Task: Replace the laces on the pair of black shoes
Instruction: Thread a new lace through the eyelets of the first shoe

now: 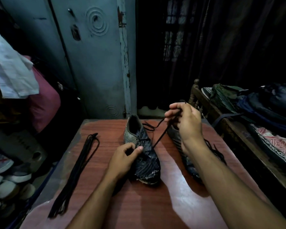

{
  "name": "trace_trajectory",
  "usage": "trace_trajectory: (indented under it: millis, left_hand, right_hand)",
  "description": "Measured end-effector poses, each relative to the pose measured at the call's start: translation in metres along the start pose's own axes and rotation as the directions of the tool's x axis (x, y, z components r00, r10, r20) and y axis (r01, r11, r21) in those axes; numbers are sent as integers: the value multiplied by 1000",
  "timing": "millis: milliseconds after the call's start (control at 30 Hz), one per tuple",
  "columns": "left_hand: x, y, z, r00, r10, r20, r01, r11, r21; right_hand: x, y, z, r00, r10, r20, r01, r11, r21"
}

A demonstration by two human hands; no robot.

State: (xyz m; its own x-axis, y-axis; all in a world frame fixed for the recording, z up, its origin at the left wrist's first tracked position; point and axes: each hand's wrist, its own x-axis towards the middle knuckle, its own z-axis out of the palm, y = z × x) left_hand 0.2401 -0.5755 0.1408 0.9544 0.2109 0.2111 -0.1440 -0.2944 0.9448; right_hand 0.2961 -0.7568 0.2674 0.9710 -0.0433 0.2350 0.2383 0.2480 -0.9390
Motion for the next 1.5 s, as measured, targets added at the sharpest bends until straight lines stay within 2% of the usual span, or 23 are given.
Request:
trace_trajectory:
  millis: [67,133,200,333,467,567,733,1067,1300,1500]
  left_hand:
    - [-2,19,-6,990,-127,56,138,940,-313]
    - [-4,39,-14,977,-185,104,213,867,-450]
    - [-4,55,-21,984,-144,107,177,884,-434]
    - [-2,87,-35,990,-102,93,131,912,-388]
    - [-3,113,-44,991,-109,73,130,880,-456]
    - [-3,131,-48,990,-140,35,139,854,-501]
    - [-2,157,-58,993,-120,17,117,903,-414]
    - [-2,184,-80,990,-1,-138,-66,875,-479]
    - [-1,201,-83,983,77,-164,-143,886,-441]
    - [0,208,-85,981,124,-149,-174,904,-390]
  right_hand:
    - [-3,-1,3,997,43,68,-41,999,-29]
    - [-7,4,3,990,70,120,-52,989,-142]
    - [-10,11,1,984,87,155,-50,973,-227]
    - [-14,14,-6,981,126,145,-86,962,-259]
    - [-20,-3,-12,982,118,146,-85,973,-215]
    - [-21,-18,-14,974,114,194,-93,989,-114]
    - [-20,-31,-5,973,27,230,-15,998,-54]
    - [-4,-62,15,965,-127,231,135,991,-22]
    - [4,-74,24,949,-170,267,192,979,-61]
    - [13,-82,27,912,-258,318,326,928,-183]
